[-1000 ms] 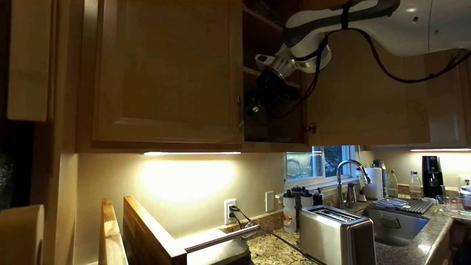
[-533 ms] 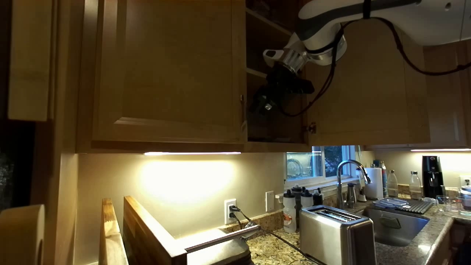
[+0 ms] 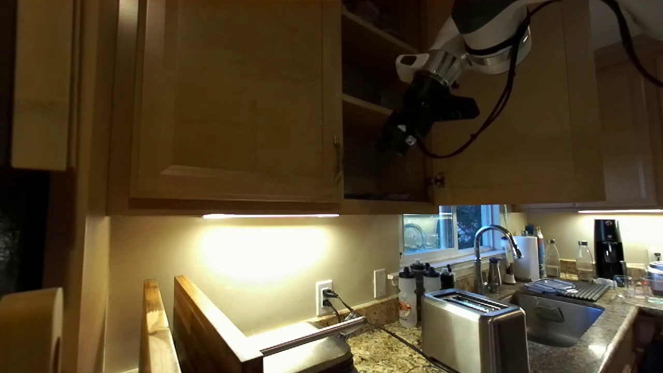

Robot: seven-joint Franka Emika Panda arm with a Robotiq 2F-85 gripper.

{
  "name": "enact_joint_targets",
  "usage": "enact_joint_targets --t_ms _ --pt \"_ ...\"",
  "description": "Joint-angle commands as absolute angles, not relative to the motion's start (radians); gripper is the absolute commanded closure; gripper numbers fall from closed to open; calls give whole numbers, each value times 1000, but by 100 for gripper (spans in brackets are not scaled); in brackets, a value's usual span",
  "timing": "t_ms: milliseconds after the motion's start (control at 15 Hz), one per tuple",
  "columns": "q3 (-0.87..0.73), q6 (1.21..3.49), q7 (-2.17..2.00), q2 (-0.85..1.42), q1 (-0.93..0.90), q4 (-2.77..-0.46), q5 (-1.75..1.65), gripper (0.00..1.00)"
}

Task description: Open the cabinet doors

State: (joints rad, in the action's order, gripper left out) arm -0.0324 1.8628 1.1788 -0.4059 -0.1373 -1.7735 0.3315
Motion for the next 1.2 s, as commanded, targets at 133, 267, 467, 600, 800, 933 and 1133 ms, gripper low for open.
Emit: enact_joint_targets --t_ms 133,267,467,600,800,933,1133 --pt "-47 1915 1153 -359 -129 -1758 313 0" --pt "-50 1935 1151 -318 -128 -1725 316 0" --pt "-44 1954 1149 -259 -128 -1666 320 0" --pt "-36 1954 1147 -224 -127 -1624 321 0" --pt "-23 1950 1157 -173 -127 -1554 318 0" --pt "-15 1944 1166 -139 -124 -1510 316 0" --pt "-6 1938 1177 -87 -117 -1448 310 0"
